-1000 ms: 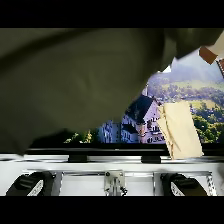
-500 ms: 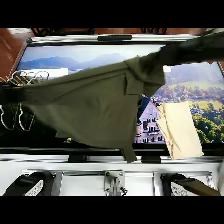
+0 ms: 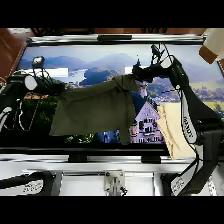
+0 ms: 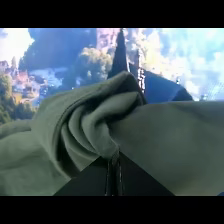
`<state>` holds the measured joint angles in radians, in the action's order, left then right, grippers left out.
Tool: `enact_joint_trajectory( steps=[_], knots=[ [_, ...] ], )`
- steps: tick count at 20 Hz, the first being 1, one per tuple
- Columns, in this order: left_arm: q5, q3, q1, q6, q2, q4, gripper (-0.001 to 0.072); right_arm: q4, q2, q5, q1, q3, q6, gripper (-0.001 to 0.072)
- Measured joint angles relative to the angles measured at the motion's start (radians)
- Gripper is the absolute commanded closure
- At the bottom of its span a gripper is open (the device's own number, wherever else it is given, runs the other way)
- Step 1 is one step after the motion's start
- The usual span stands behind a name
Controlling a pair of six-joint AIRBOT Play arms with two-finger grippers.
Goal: Fold the shirts.
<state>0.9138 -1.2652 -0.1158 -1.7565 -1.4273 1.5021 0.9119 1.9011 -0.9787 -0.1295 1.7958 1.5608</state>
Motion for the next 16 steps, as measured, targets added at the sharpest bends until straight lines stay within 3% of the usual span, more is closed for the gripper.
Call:
enact_joint_trajectory(
  steps=[1, 2, 3, 5, 8, 10, 11, 13, 16],
  knots=[
    [-0.001, -0.003, 0.002, -0.010, -0.029, -0.038, 0.0547, -0.014, 0.016, 0.002, 0.000, 0.000, 0.004, 0.0496],
    [0.008, -0.008, 0.006, -0.016, -0.052, -0.071, 0.0314, -0.028, 0.026, 0.001, 0.001, 0.000, 0.006, 0.0290],
    [0.026, -0.018, 0.014, -0.019, -0.064, -0.095, 0.0134, -0.047, 0.030, -0.006, 0.006, 0.000, 0.006, 0.0254],
    [0.118, -0.061, 0.046, -0.009, -0.077, -0.127, 0.0119, -0.087, 0.015, -0.036, 0.027, 0.001, 0.003, 0.0254],
    [0.348, -0.138, 0.128, 0.108, -0.051, -0.150, 0.0121, -0.118, -0.051, -0.160, 0.081, 0.002, -0.020, 0.0255],
    [0.468, -0.121, 0.195, 0.185, 0.006, -0.161, 0.0407, -0.079, -0.102, -0.325, 0.121, 0.002, -0.054, 0.0256],
    [0.507, -0.084, 0.230, 0.219, 0.042, -0.161, 0.0358, -0.039, -0.122, -0.415, 0.135, 0.001, -0.066, 0.0256],
    [0.551, 0.050, 0.298, 0.280, 0.122, -0.171, 0.0093, 0.048, -0.158, -0.580, 0.154, -0.006, -0.082, 0.0256],
    [0.536, 0.293, 0.406, 0.373, 0.216, -0.209, 0.0103, 0.122, -0.192, -0.709, 0.163, -0.025, -0.093, 0.0256]
  ],
)
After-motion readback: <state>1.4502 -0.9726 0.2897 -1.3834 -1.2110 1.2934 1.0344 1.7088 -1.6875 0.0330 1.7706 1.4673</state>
